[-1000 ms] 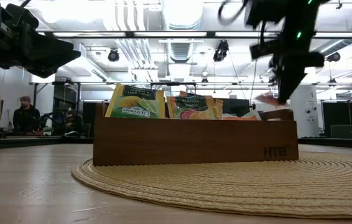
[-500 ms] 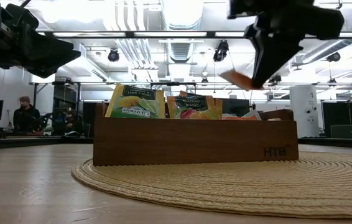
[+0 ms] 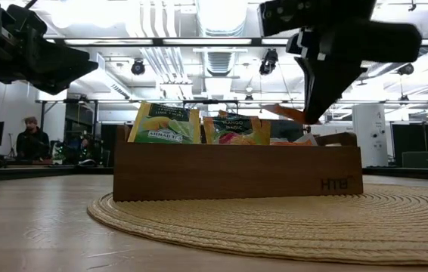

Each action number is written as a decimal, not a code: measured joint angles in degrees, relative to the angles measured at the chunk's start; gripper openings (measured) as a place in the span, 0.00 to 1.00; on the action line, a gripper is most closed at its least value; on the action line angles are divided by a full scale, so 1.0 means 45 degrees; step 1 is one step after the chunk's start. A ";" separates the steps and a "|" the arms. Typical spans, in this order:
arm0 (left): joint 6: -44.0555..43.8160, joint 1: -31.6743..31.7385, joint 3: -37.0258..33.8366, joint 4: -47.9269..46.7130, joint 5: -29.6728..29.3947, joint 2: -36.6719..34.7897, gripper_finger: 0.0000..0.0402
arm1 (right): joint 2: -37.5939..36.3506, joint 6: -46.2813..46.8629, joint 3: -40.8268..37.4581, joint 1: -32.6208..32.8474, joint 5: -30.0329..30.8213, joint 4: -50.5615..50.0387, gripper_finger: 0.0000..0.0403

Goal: Pick & Place Tea
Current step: Put the orange tea bag into the right section of the wooden organizer

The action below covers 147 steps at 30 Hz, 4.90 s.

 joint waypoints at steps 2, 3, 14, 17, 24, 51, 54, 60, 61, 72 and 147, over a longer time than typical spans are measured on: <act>-0.0002 -0.0003 -0.0003 0.0000 0.0000 0.0000 0.38 | -0.0015 0.0091 0.0040 0.0112 -0.0108 0.0073 0.02; -0.0005 -0.0003 -0.0003 -0.0003 -0.0002 0.0000 0.38 | -0.0015 0.0147 0.0069 0.0155 -0.0208 0.0192 0.02; -0.0004 -0.0005 0.0000 -0.0001 -0.0001 0.0000 0.38 | 0.0750 0.0234 -0.0042 0.0224 -0.0571 0.0490 0.02; -0.0003 -0.0002 0.0000 -0.0003 0.0000 0.0000 0.38 | 0.0892 0.0181 -0.0081 0.0217 -0.0611 0.0474 0.02; -0.0004 -0.0004 -0.0001 -0.0001 -0.0001 0.0000 0.38 | 0.0729 0.0206 -0.0105 0.0154 -0.0702 0.0400 0.02; 0.0000 -0.0005 0.0000 0.0000 0.0000 0.0000 0.38 | 0.0195 -0.0653 0.0096 -0.0264 -0.1739 0.0332 0.39; -0.0005 -0.0003 0.0000 -0.0001 -0.0001 0.0000 0.38 | -0.0318 -0.0876 0.0099 -0.0294 -0.1700 0.0332 0.43; 0.0000 -0.0003 0.0000 -0.0013 -0.0005 0.0000 0.38 | -0.0974 -0.1842 0.0065 -0.0794 -0.1599 0.0368 0.46; -0.0002 -0.0005 0.0000 -0.0005 -0.0002 0.0000 0.38 | -0.0977 -0.2026 0.0063 -0.0950 -0.1615 0.0375 0.46; -0.0005 -0.0003 -0.0001 -0.0005 -0.0002 0.0000 0.38 | -0.0986 -0.4028 -0.0742 -0.3099 -0.4590 0.1545 0.45; 0.0000 0.0000 0.0000 0.0000 -0.0005 0.0000 0.38 | -0.1210 -0.4204 -0.1353 -0.2026 -0.5369 0.1114 0.02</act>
